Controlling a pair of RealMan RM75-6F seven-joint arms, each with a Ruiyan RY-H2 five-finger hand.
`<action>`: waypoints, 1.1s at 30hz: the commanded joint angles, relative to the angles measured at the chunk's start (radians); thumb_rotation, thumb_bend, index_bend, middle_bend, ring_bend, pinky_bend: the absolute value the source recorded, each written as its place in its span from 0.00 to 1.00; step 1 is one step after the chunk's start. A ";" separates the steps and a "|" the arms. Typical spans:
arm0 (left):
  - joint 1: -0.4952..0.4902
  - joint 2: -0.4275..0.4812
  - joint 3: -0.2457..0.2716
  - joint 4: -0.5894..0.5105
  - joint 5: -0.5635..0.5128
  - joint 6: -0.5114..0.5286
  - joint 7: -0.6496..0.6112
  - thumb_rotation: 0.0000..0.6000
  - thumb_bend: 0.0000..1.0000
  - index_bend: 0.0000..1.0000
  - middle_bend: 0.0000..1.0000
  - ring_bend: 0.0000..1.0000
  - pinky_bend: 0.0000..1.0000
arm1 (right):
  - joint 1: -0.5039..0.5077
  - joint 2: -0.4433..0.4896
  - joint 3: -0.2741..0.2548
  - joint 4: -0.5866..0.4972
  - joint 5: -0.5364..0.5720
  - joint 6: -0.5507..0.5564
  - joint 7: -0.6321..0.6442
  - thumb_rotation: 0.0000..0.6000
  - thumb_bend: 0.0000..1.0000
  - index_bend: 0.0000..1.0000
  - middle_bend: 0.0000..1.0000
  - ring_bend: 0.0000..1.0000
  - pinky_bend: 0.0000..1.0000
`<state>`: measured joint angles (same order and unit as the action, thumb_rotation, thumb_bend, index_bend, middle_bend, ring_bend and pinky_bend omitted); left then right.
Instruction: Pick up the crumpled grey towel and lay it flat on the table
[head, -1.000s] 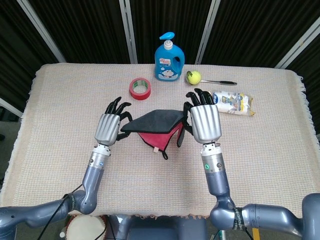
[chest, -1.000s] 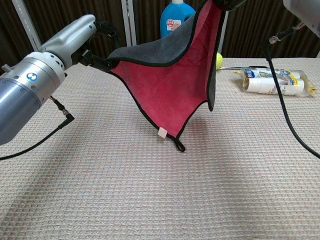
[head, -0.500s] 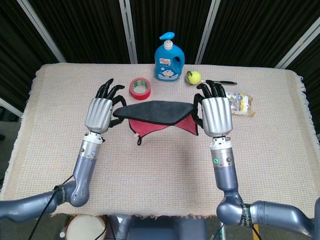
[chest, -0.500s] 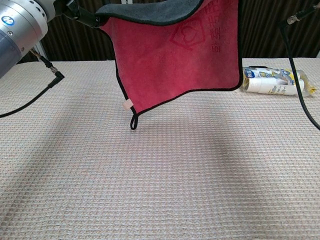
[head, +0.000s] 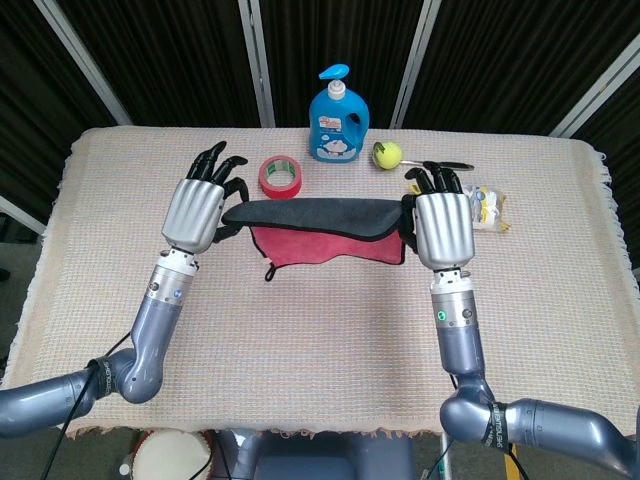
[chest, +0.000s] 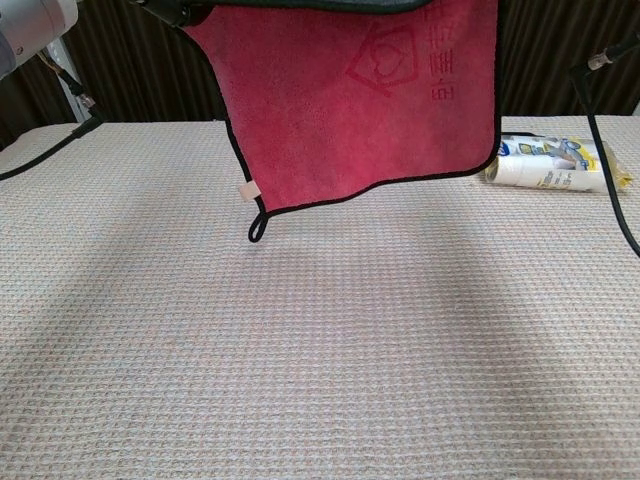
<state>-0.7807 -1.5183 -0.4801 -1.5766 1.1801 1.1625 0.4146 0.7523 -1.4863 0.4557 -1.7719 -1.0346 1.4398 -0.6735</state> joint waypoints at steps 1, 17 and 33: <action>-0.011 0.011 0.006 0.017 -0.007 -0.013 0.001 1.00 0.54 0.60 0.21 0.04 0.12 | 0.002 -0.004 -0.001 0.028 0.011 -0.013 0.017 1.00 0.69 0.71 0.35 0.21 0.24; -0.113 -0.074 0.022 0.179 -0.066 -0.056 -0.012 1.00 0.54 0.60 0.22 0.04 0.12 | 0.043 -0.085 -0.007 0.247 0.049 -0.088 0.107 1.00 0.69 0.71 0.36 0.21 0.24; -0.196 -0.142 -0.001 0.261 -0.067 -0.023 -0.011 1.00 0.54 0.61 0.22 0.04 0.12 | 0.081 -0.114 0.028 0.362 0.041 -0.115 0.174 1.00 0.69 0.72 0.36 0.21 0.24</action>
<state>-0.9735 -1.6592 -0.4782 -1.3182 1.1146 1.1402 0.4037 0.8306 -1.6000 0.4804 -1.4129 -0.9956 1.3268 -0.5024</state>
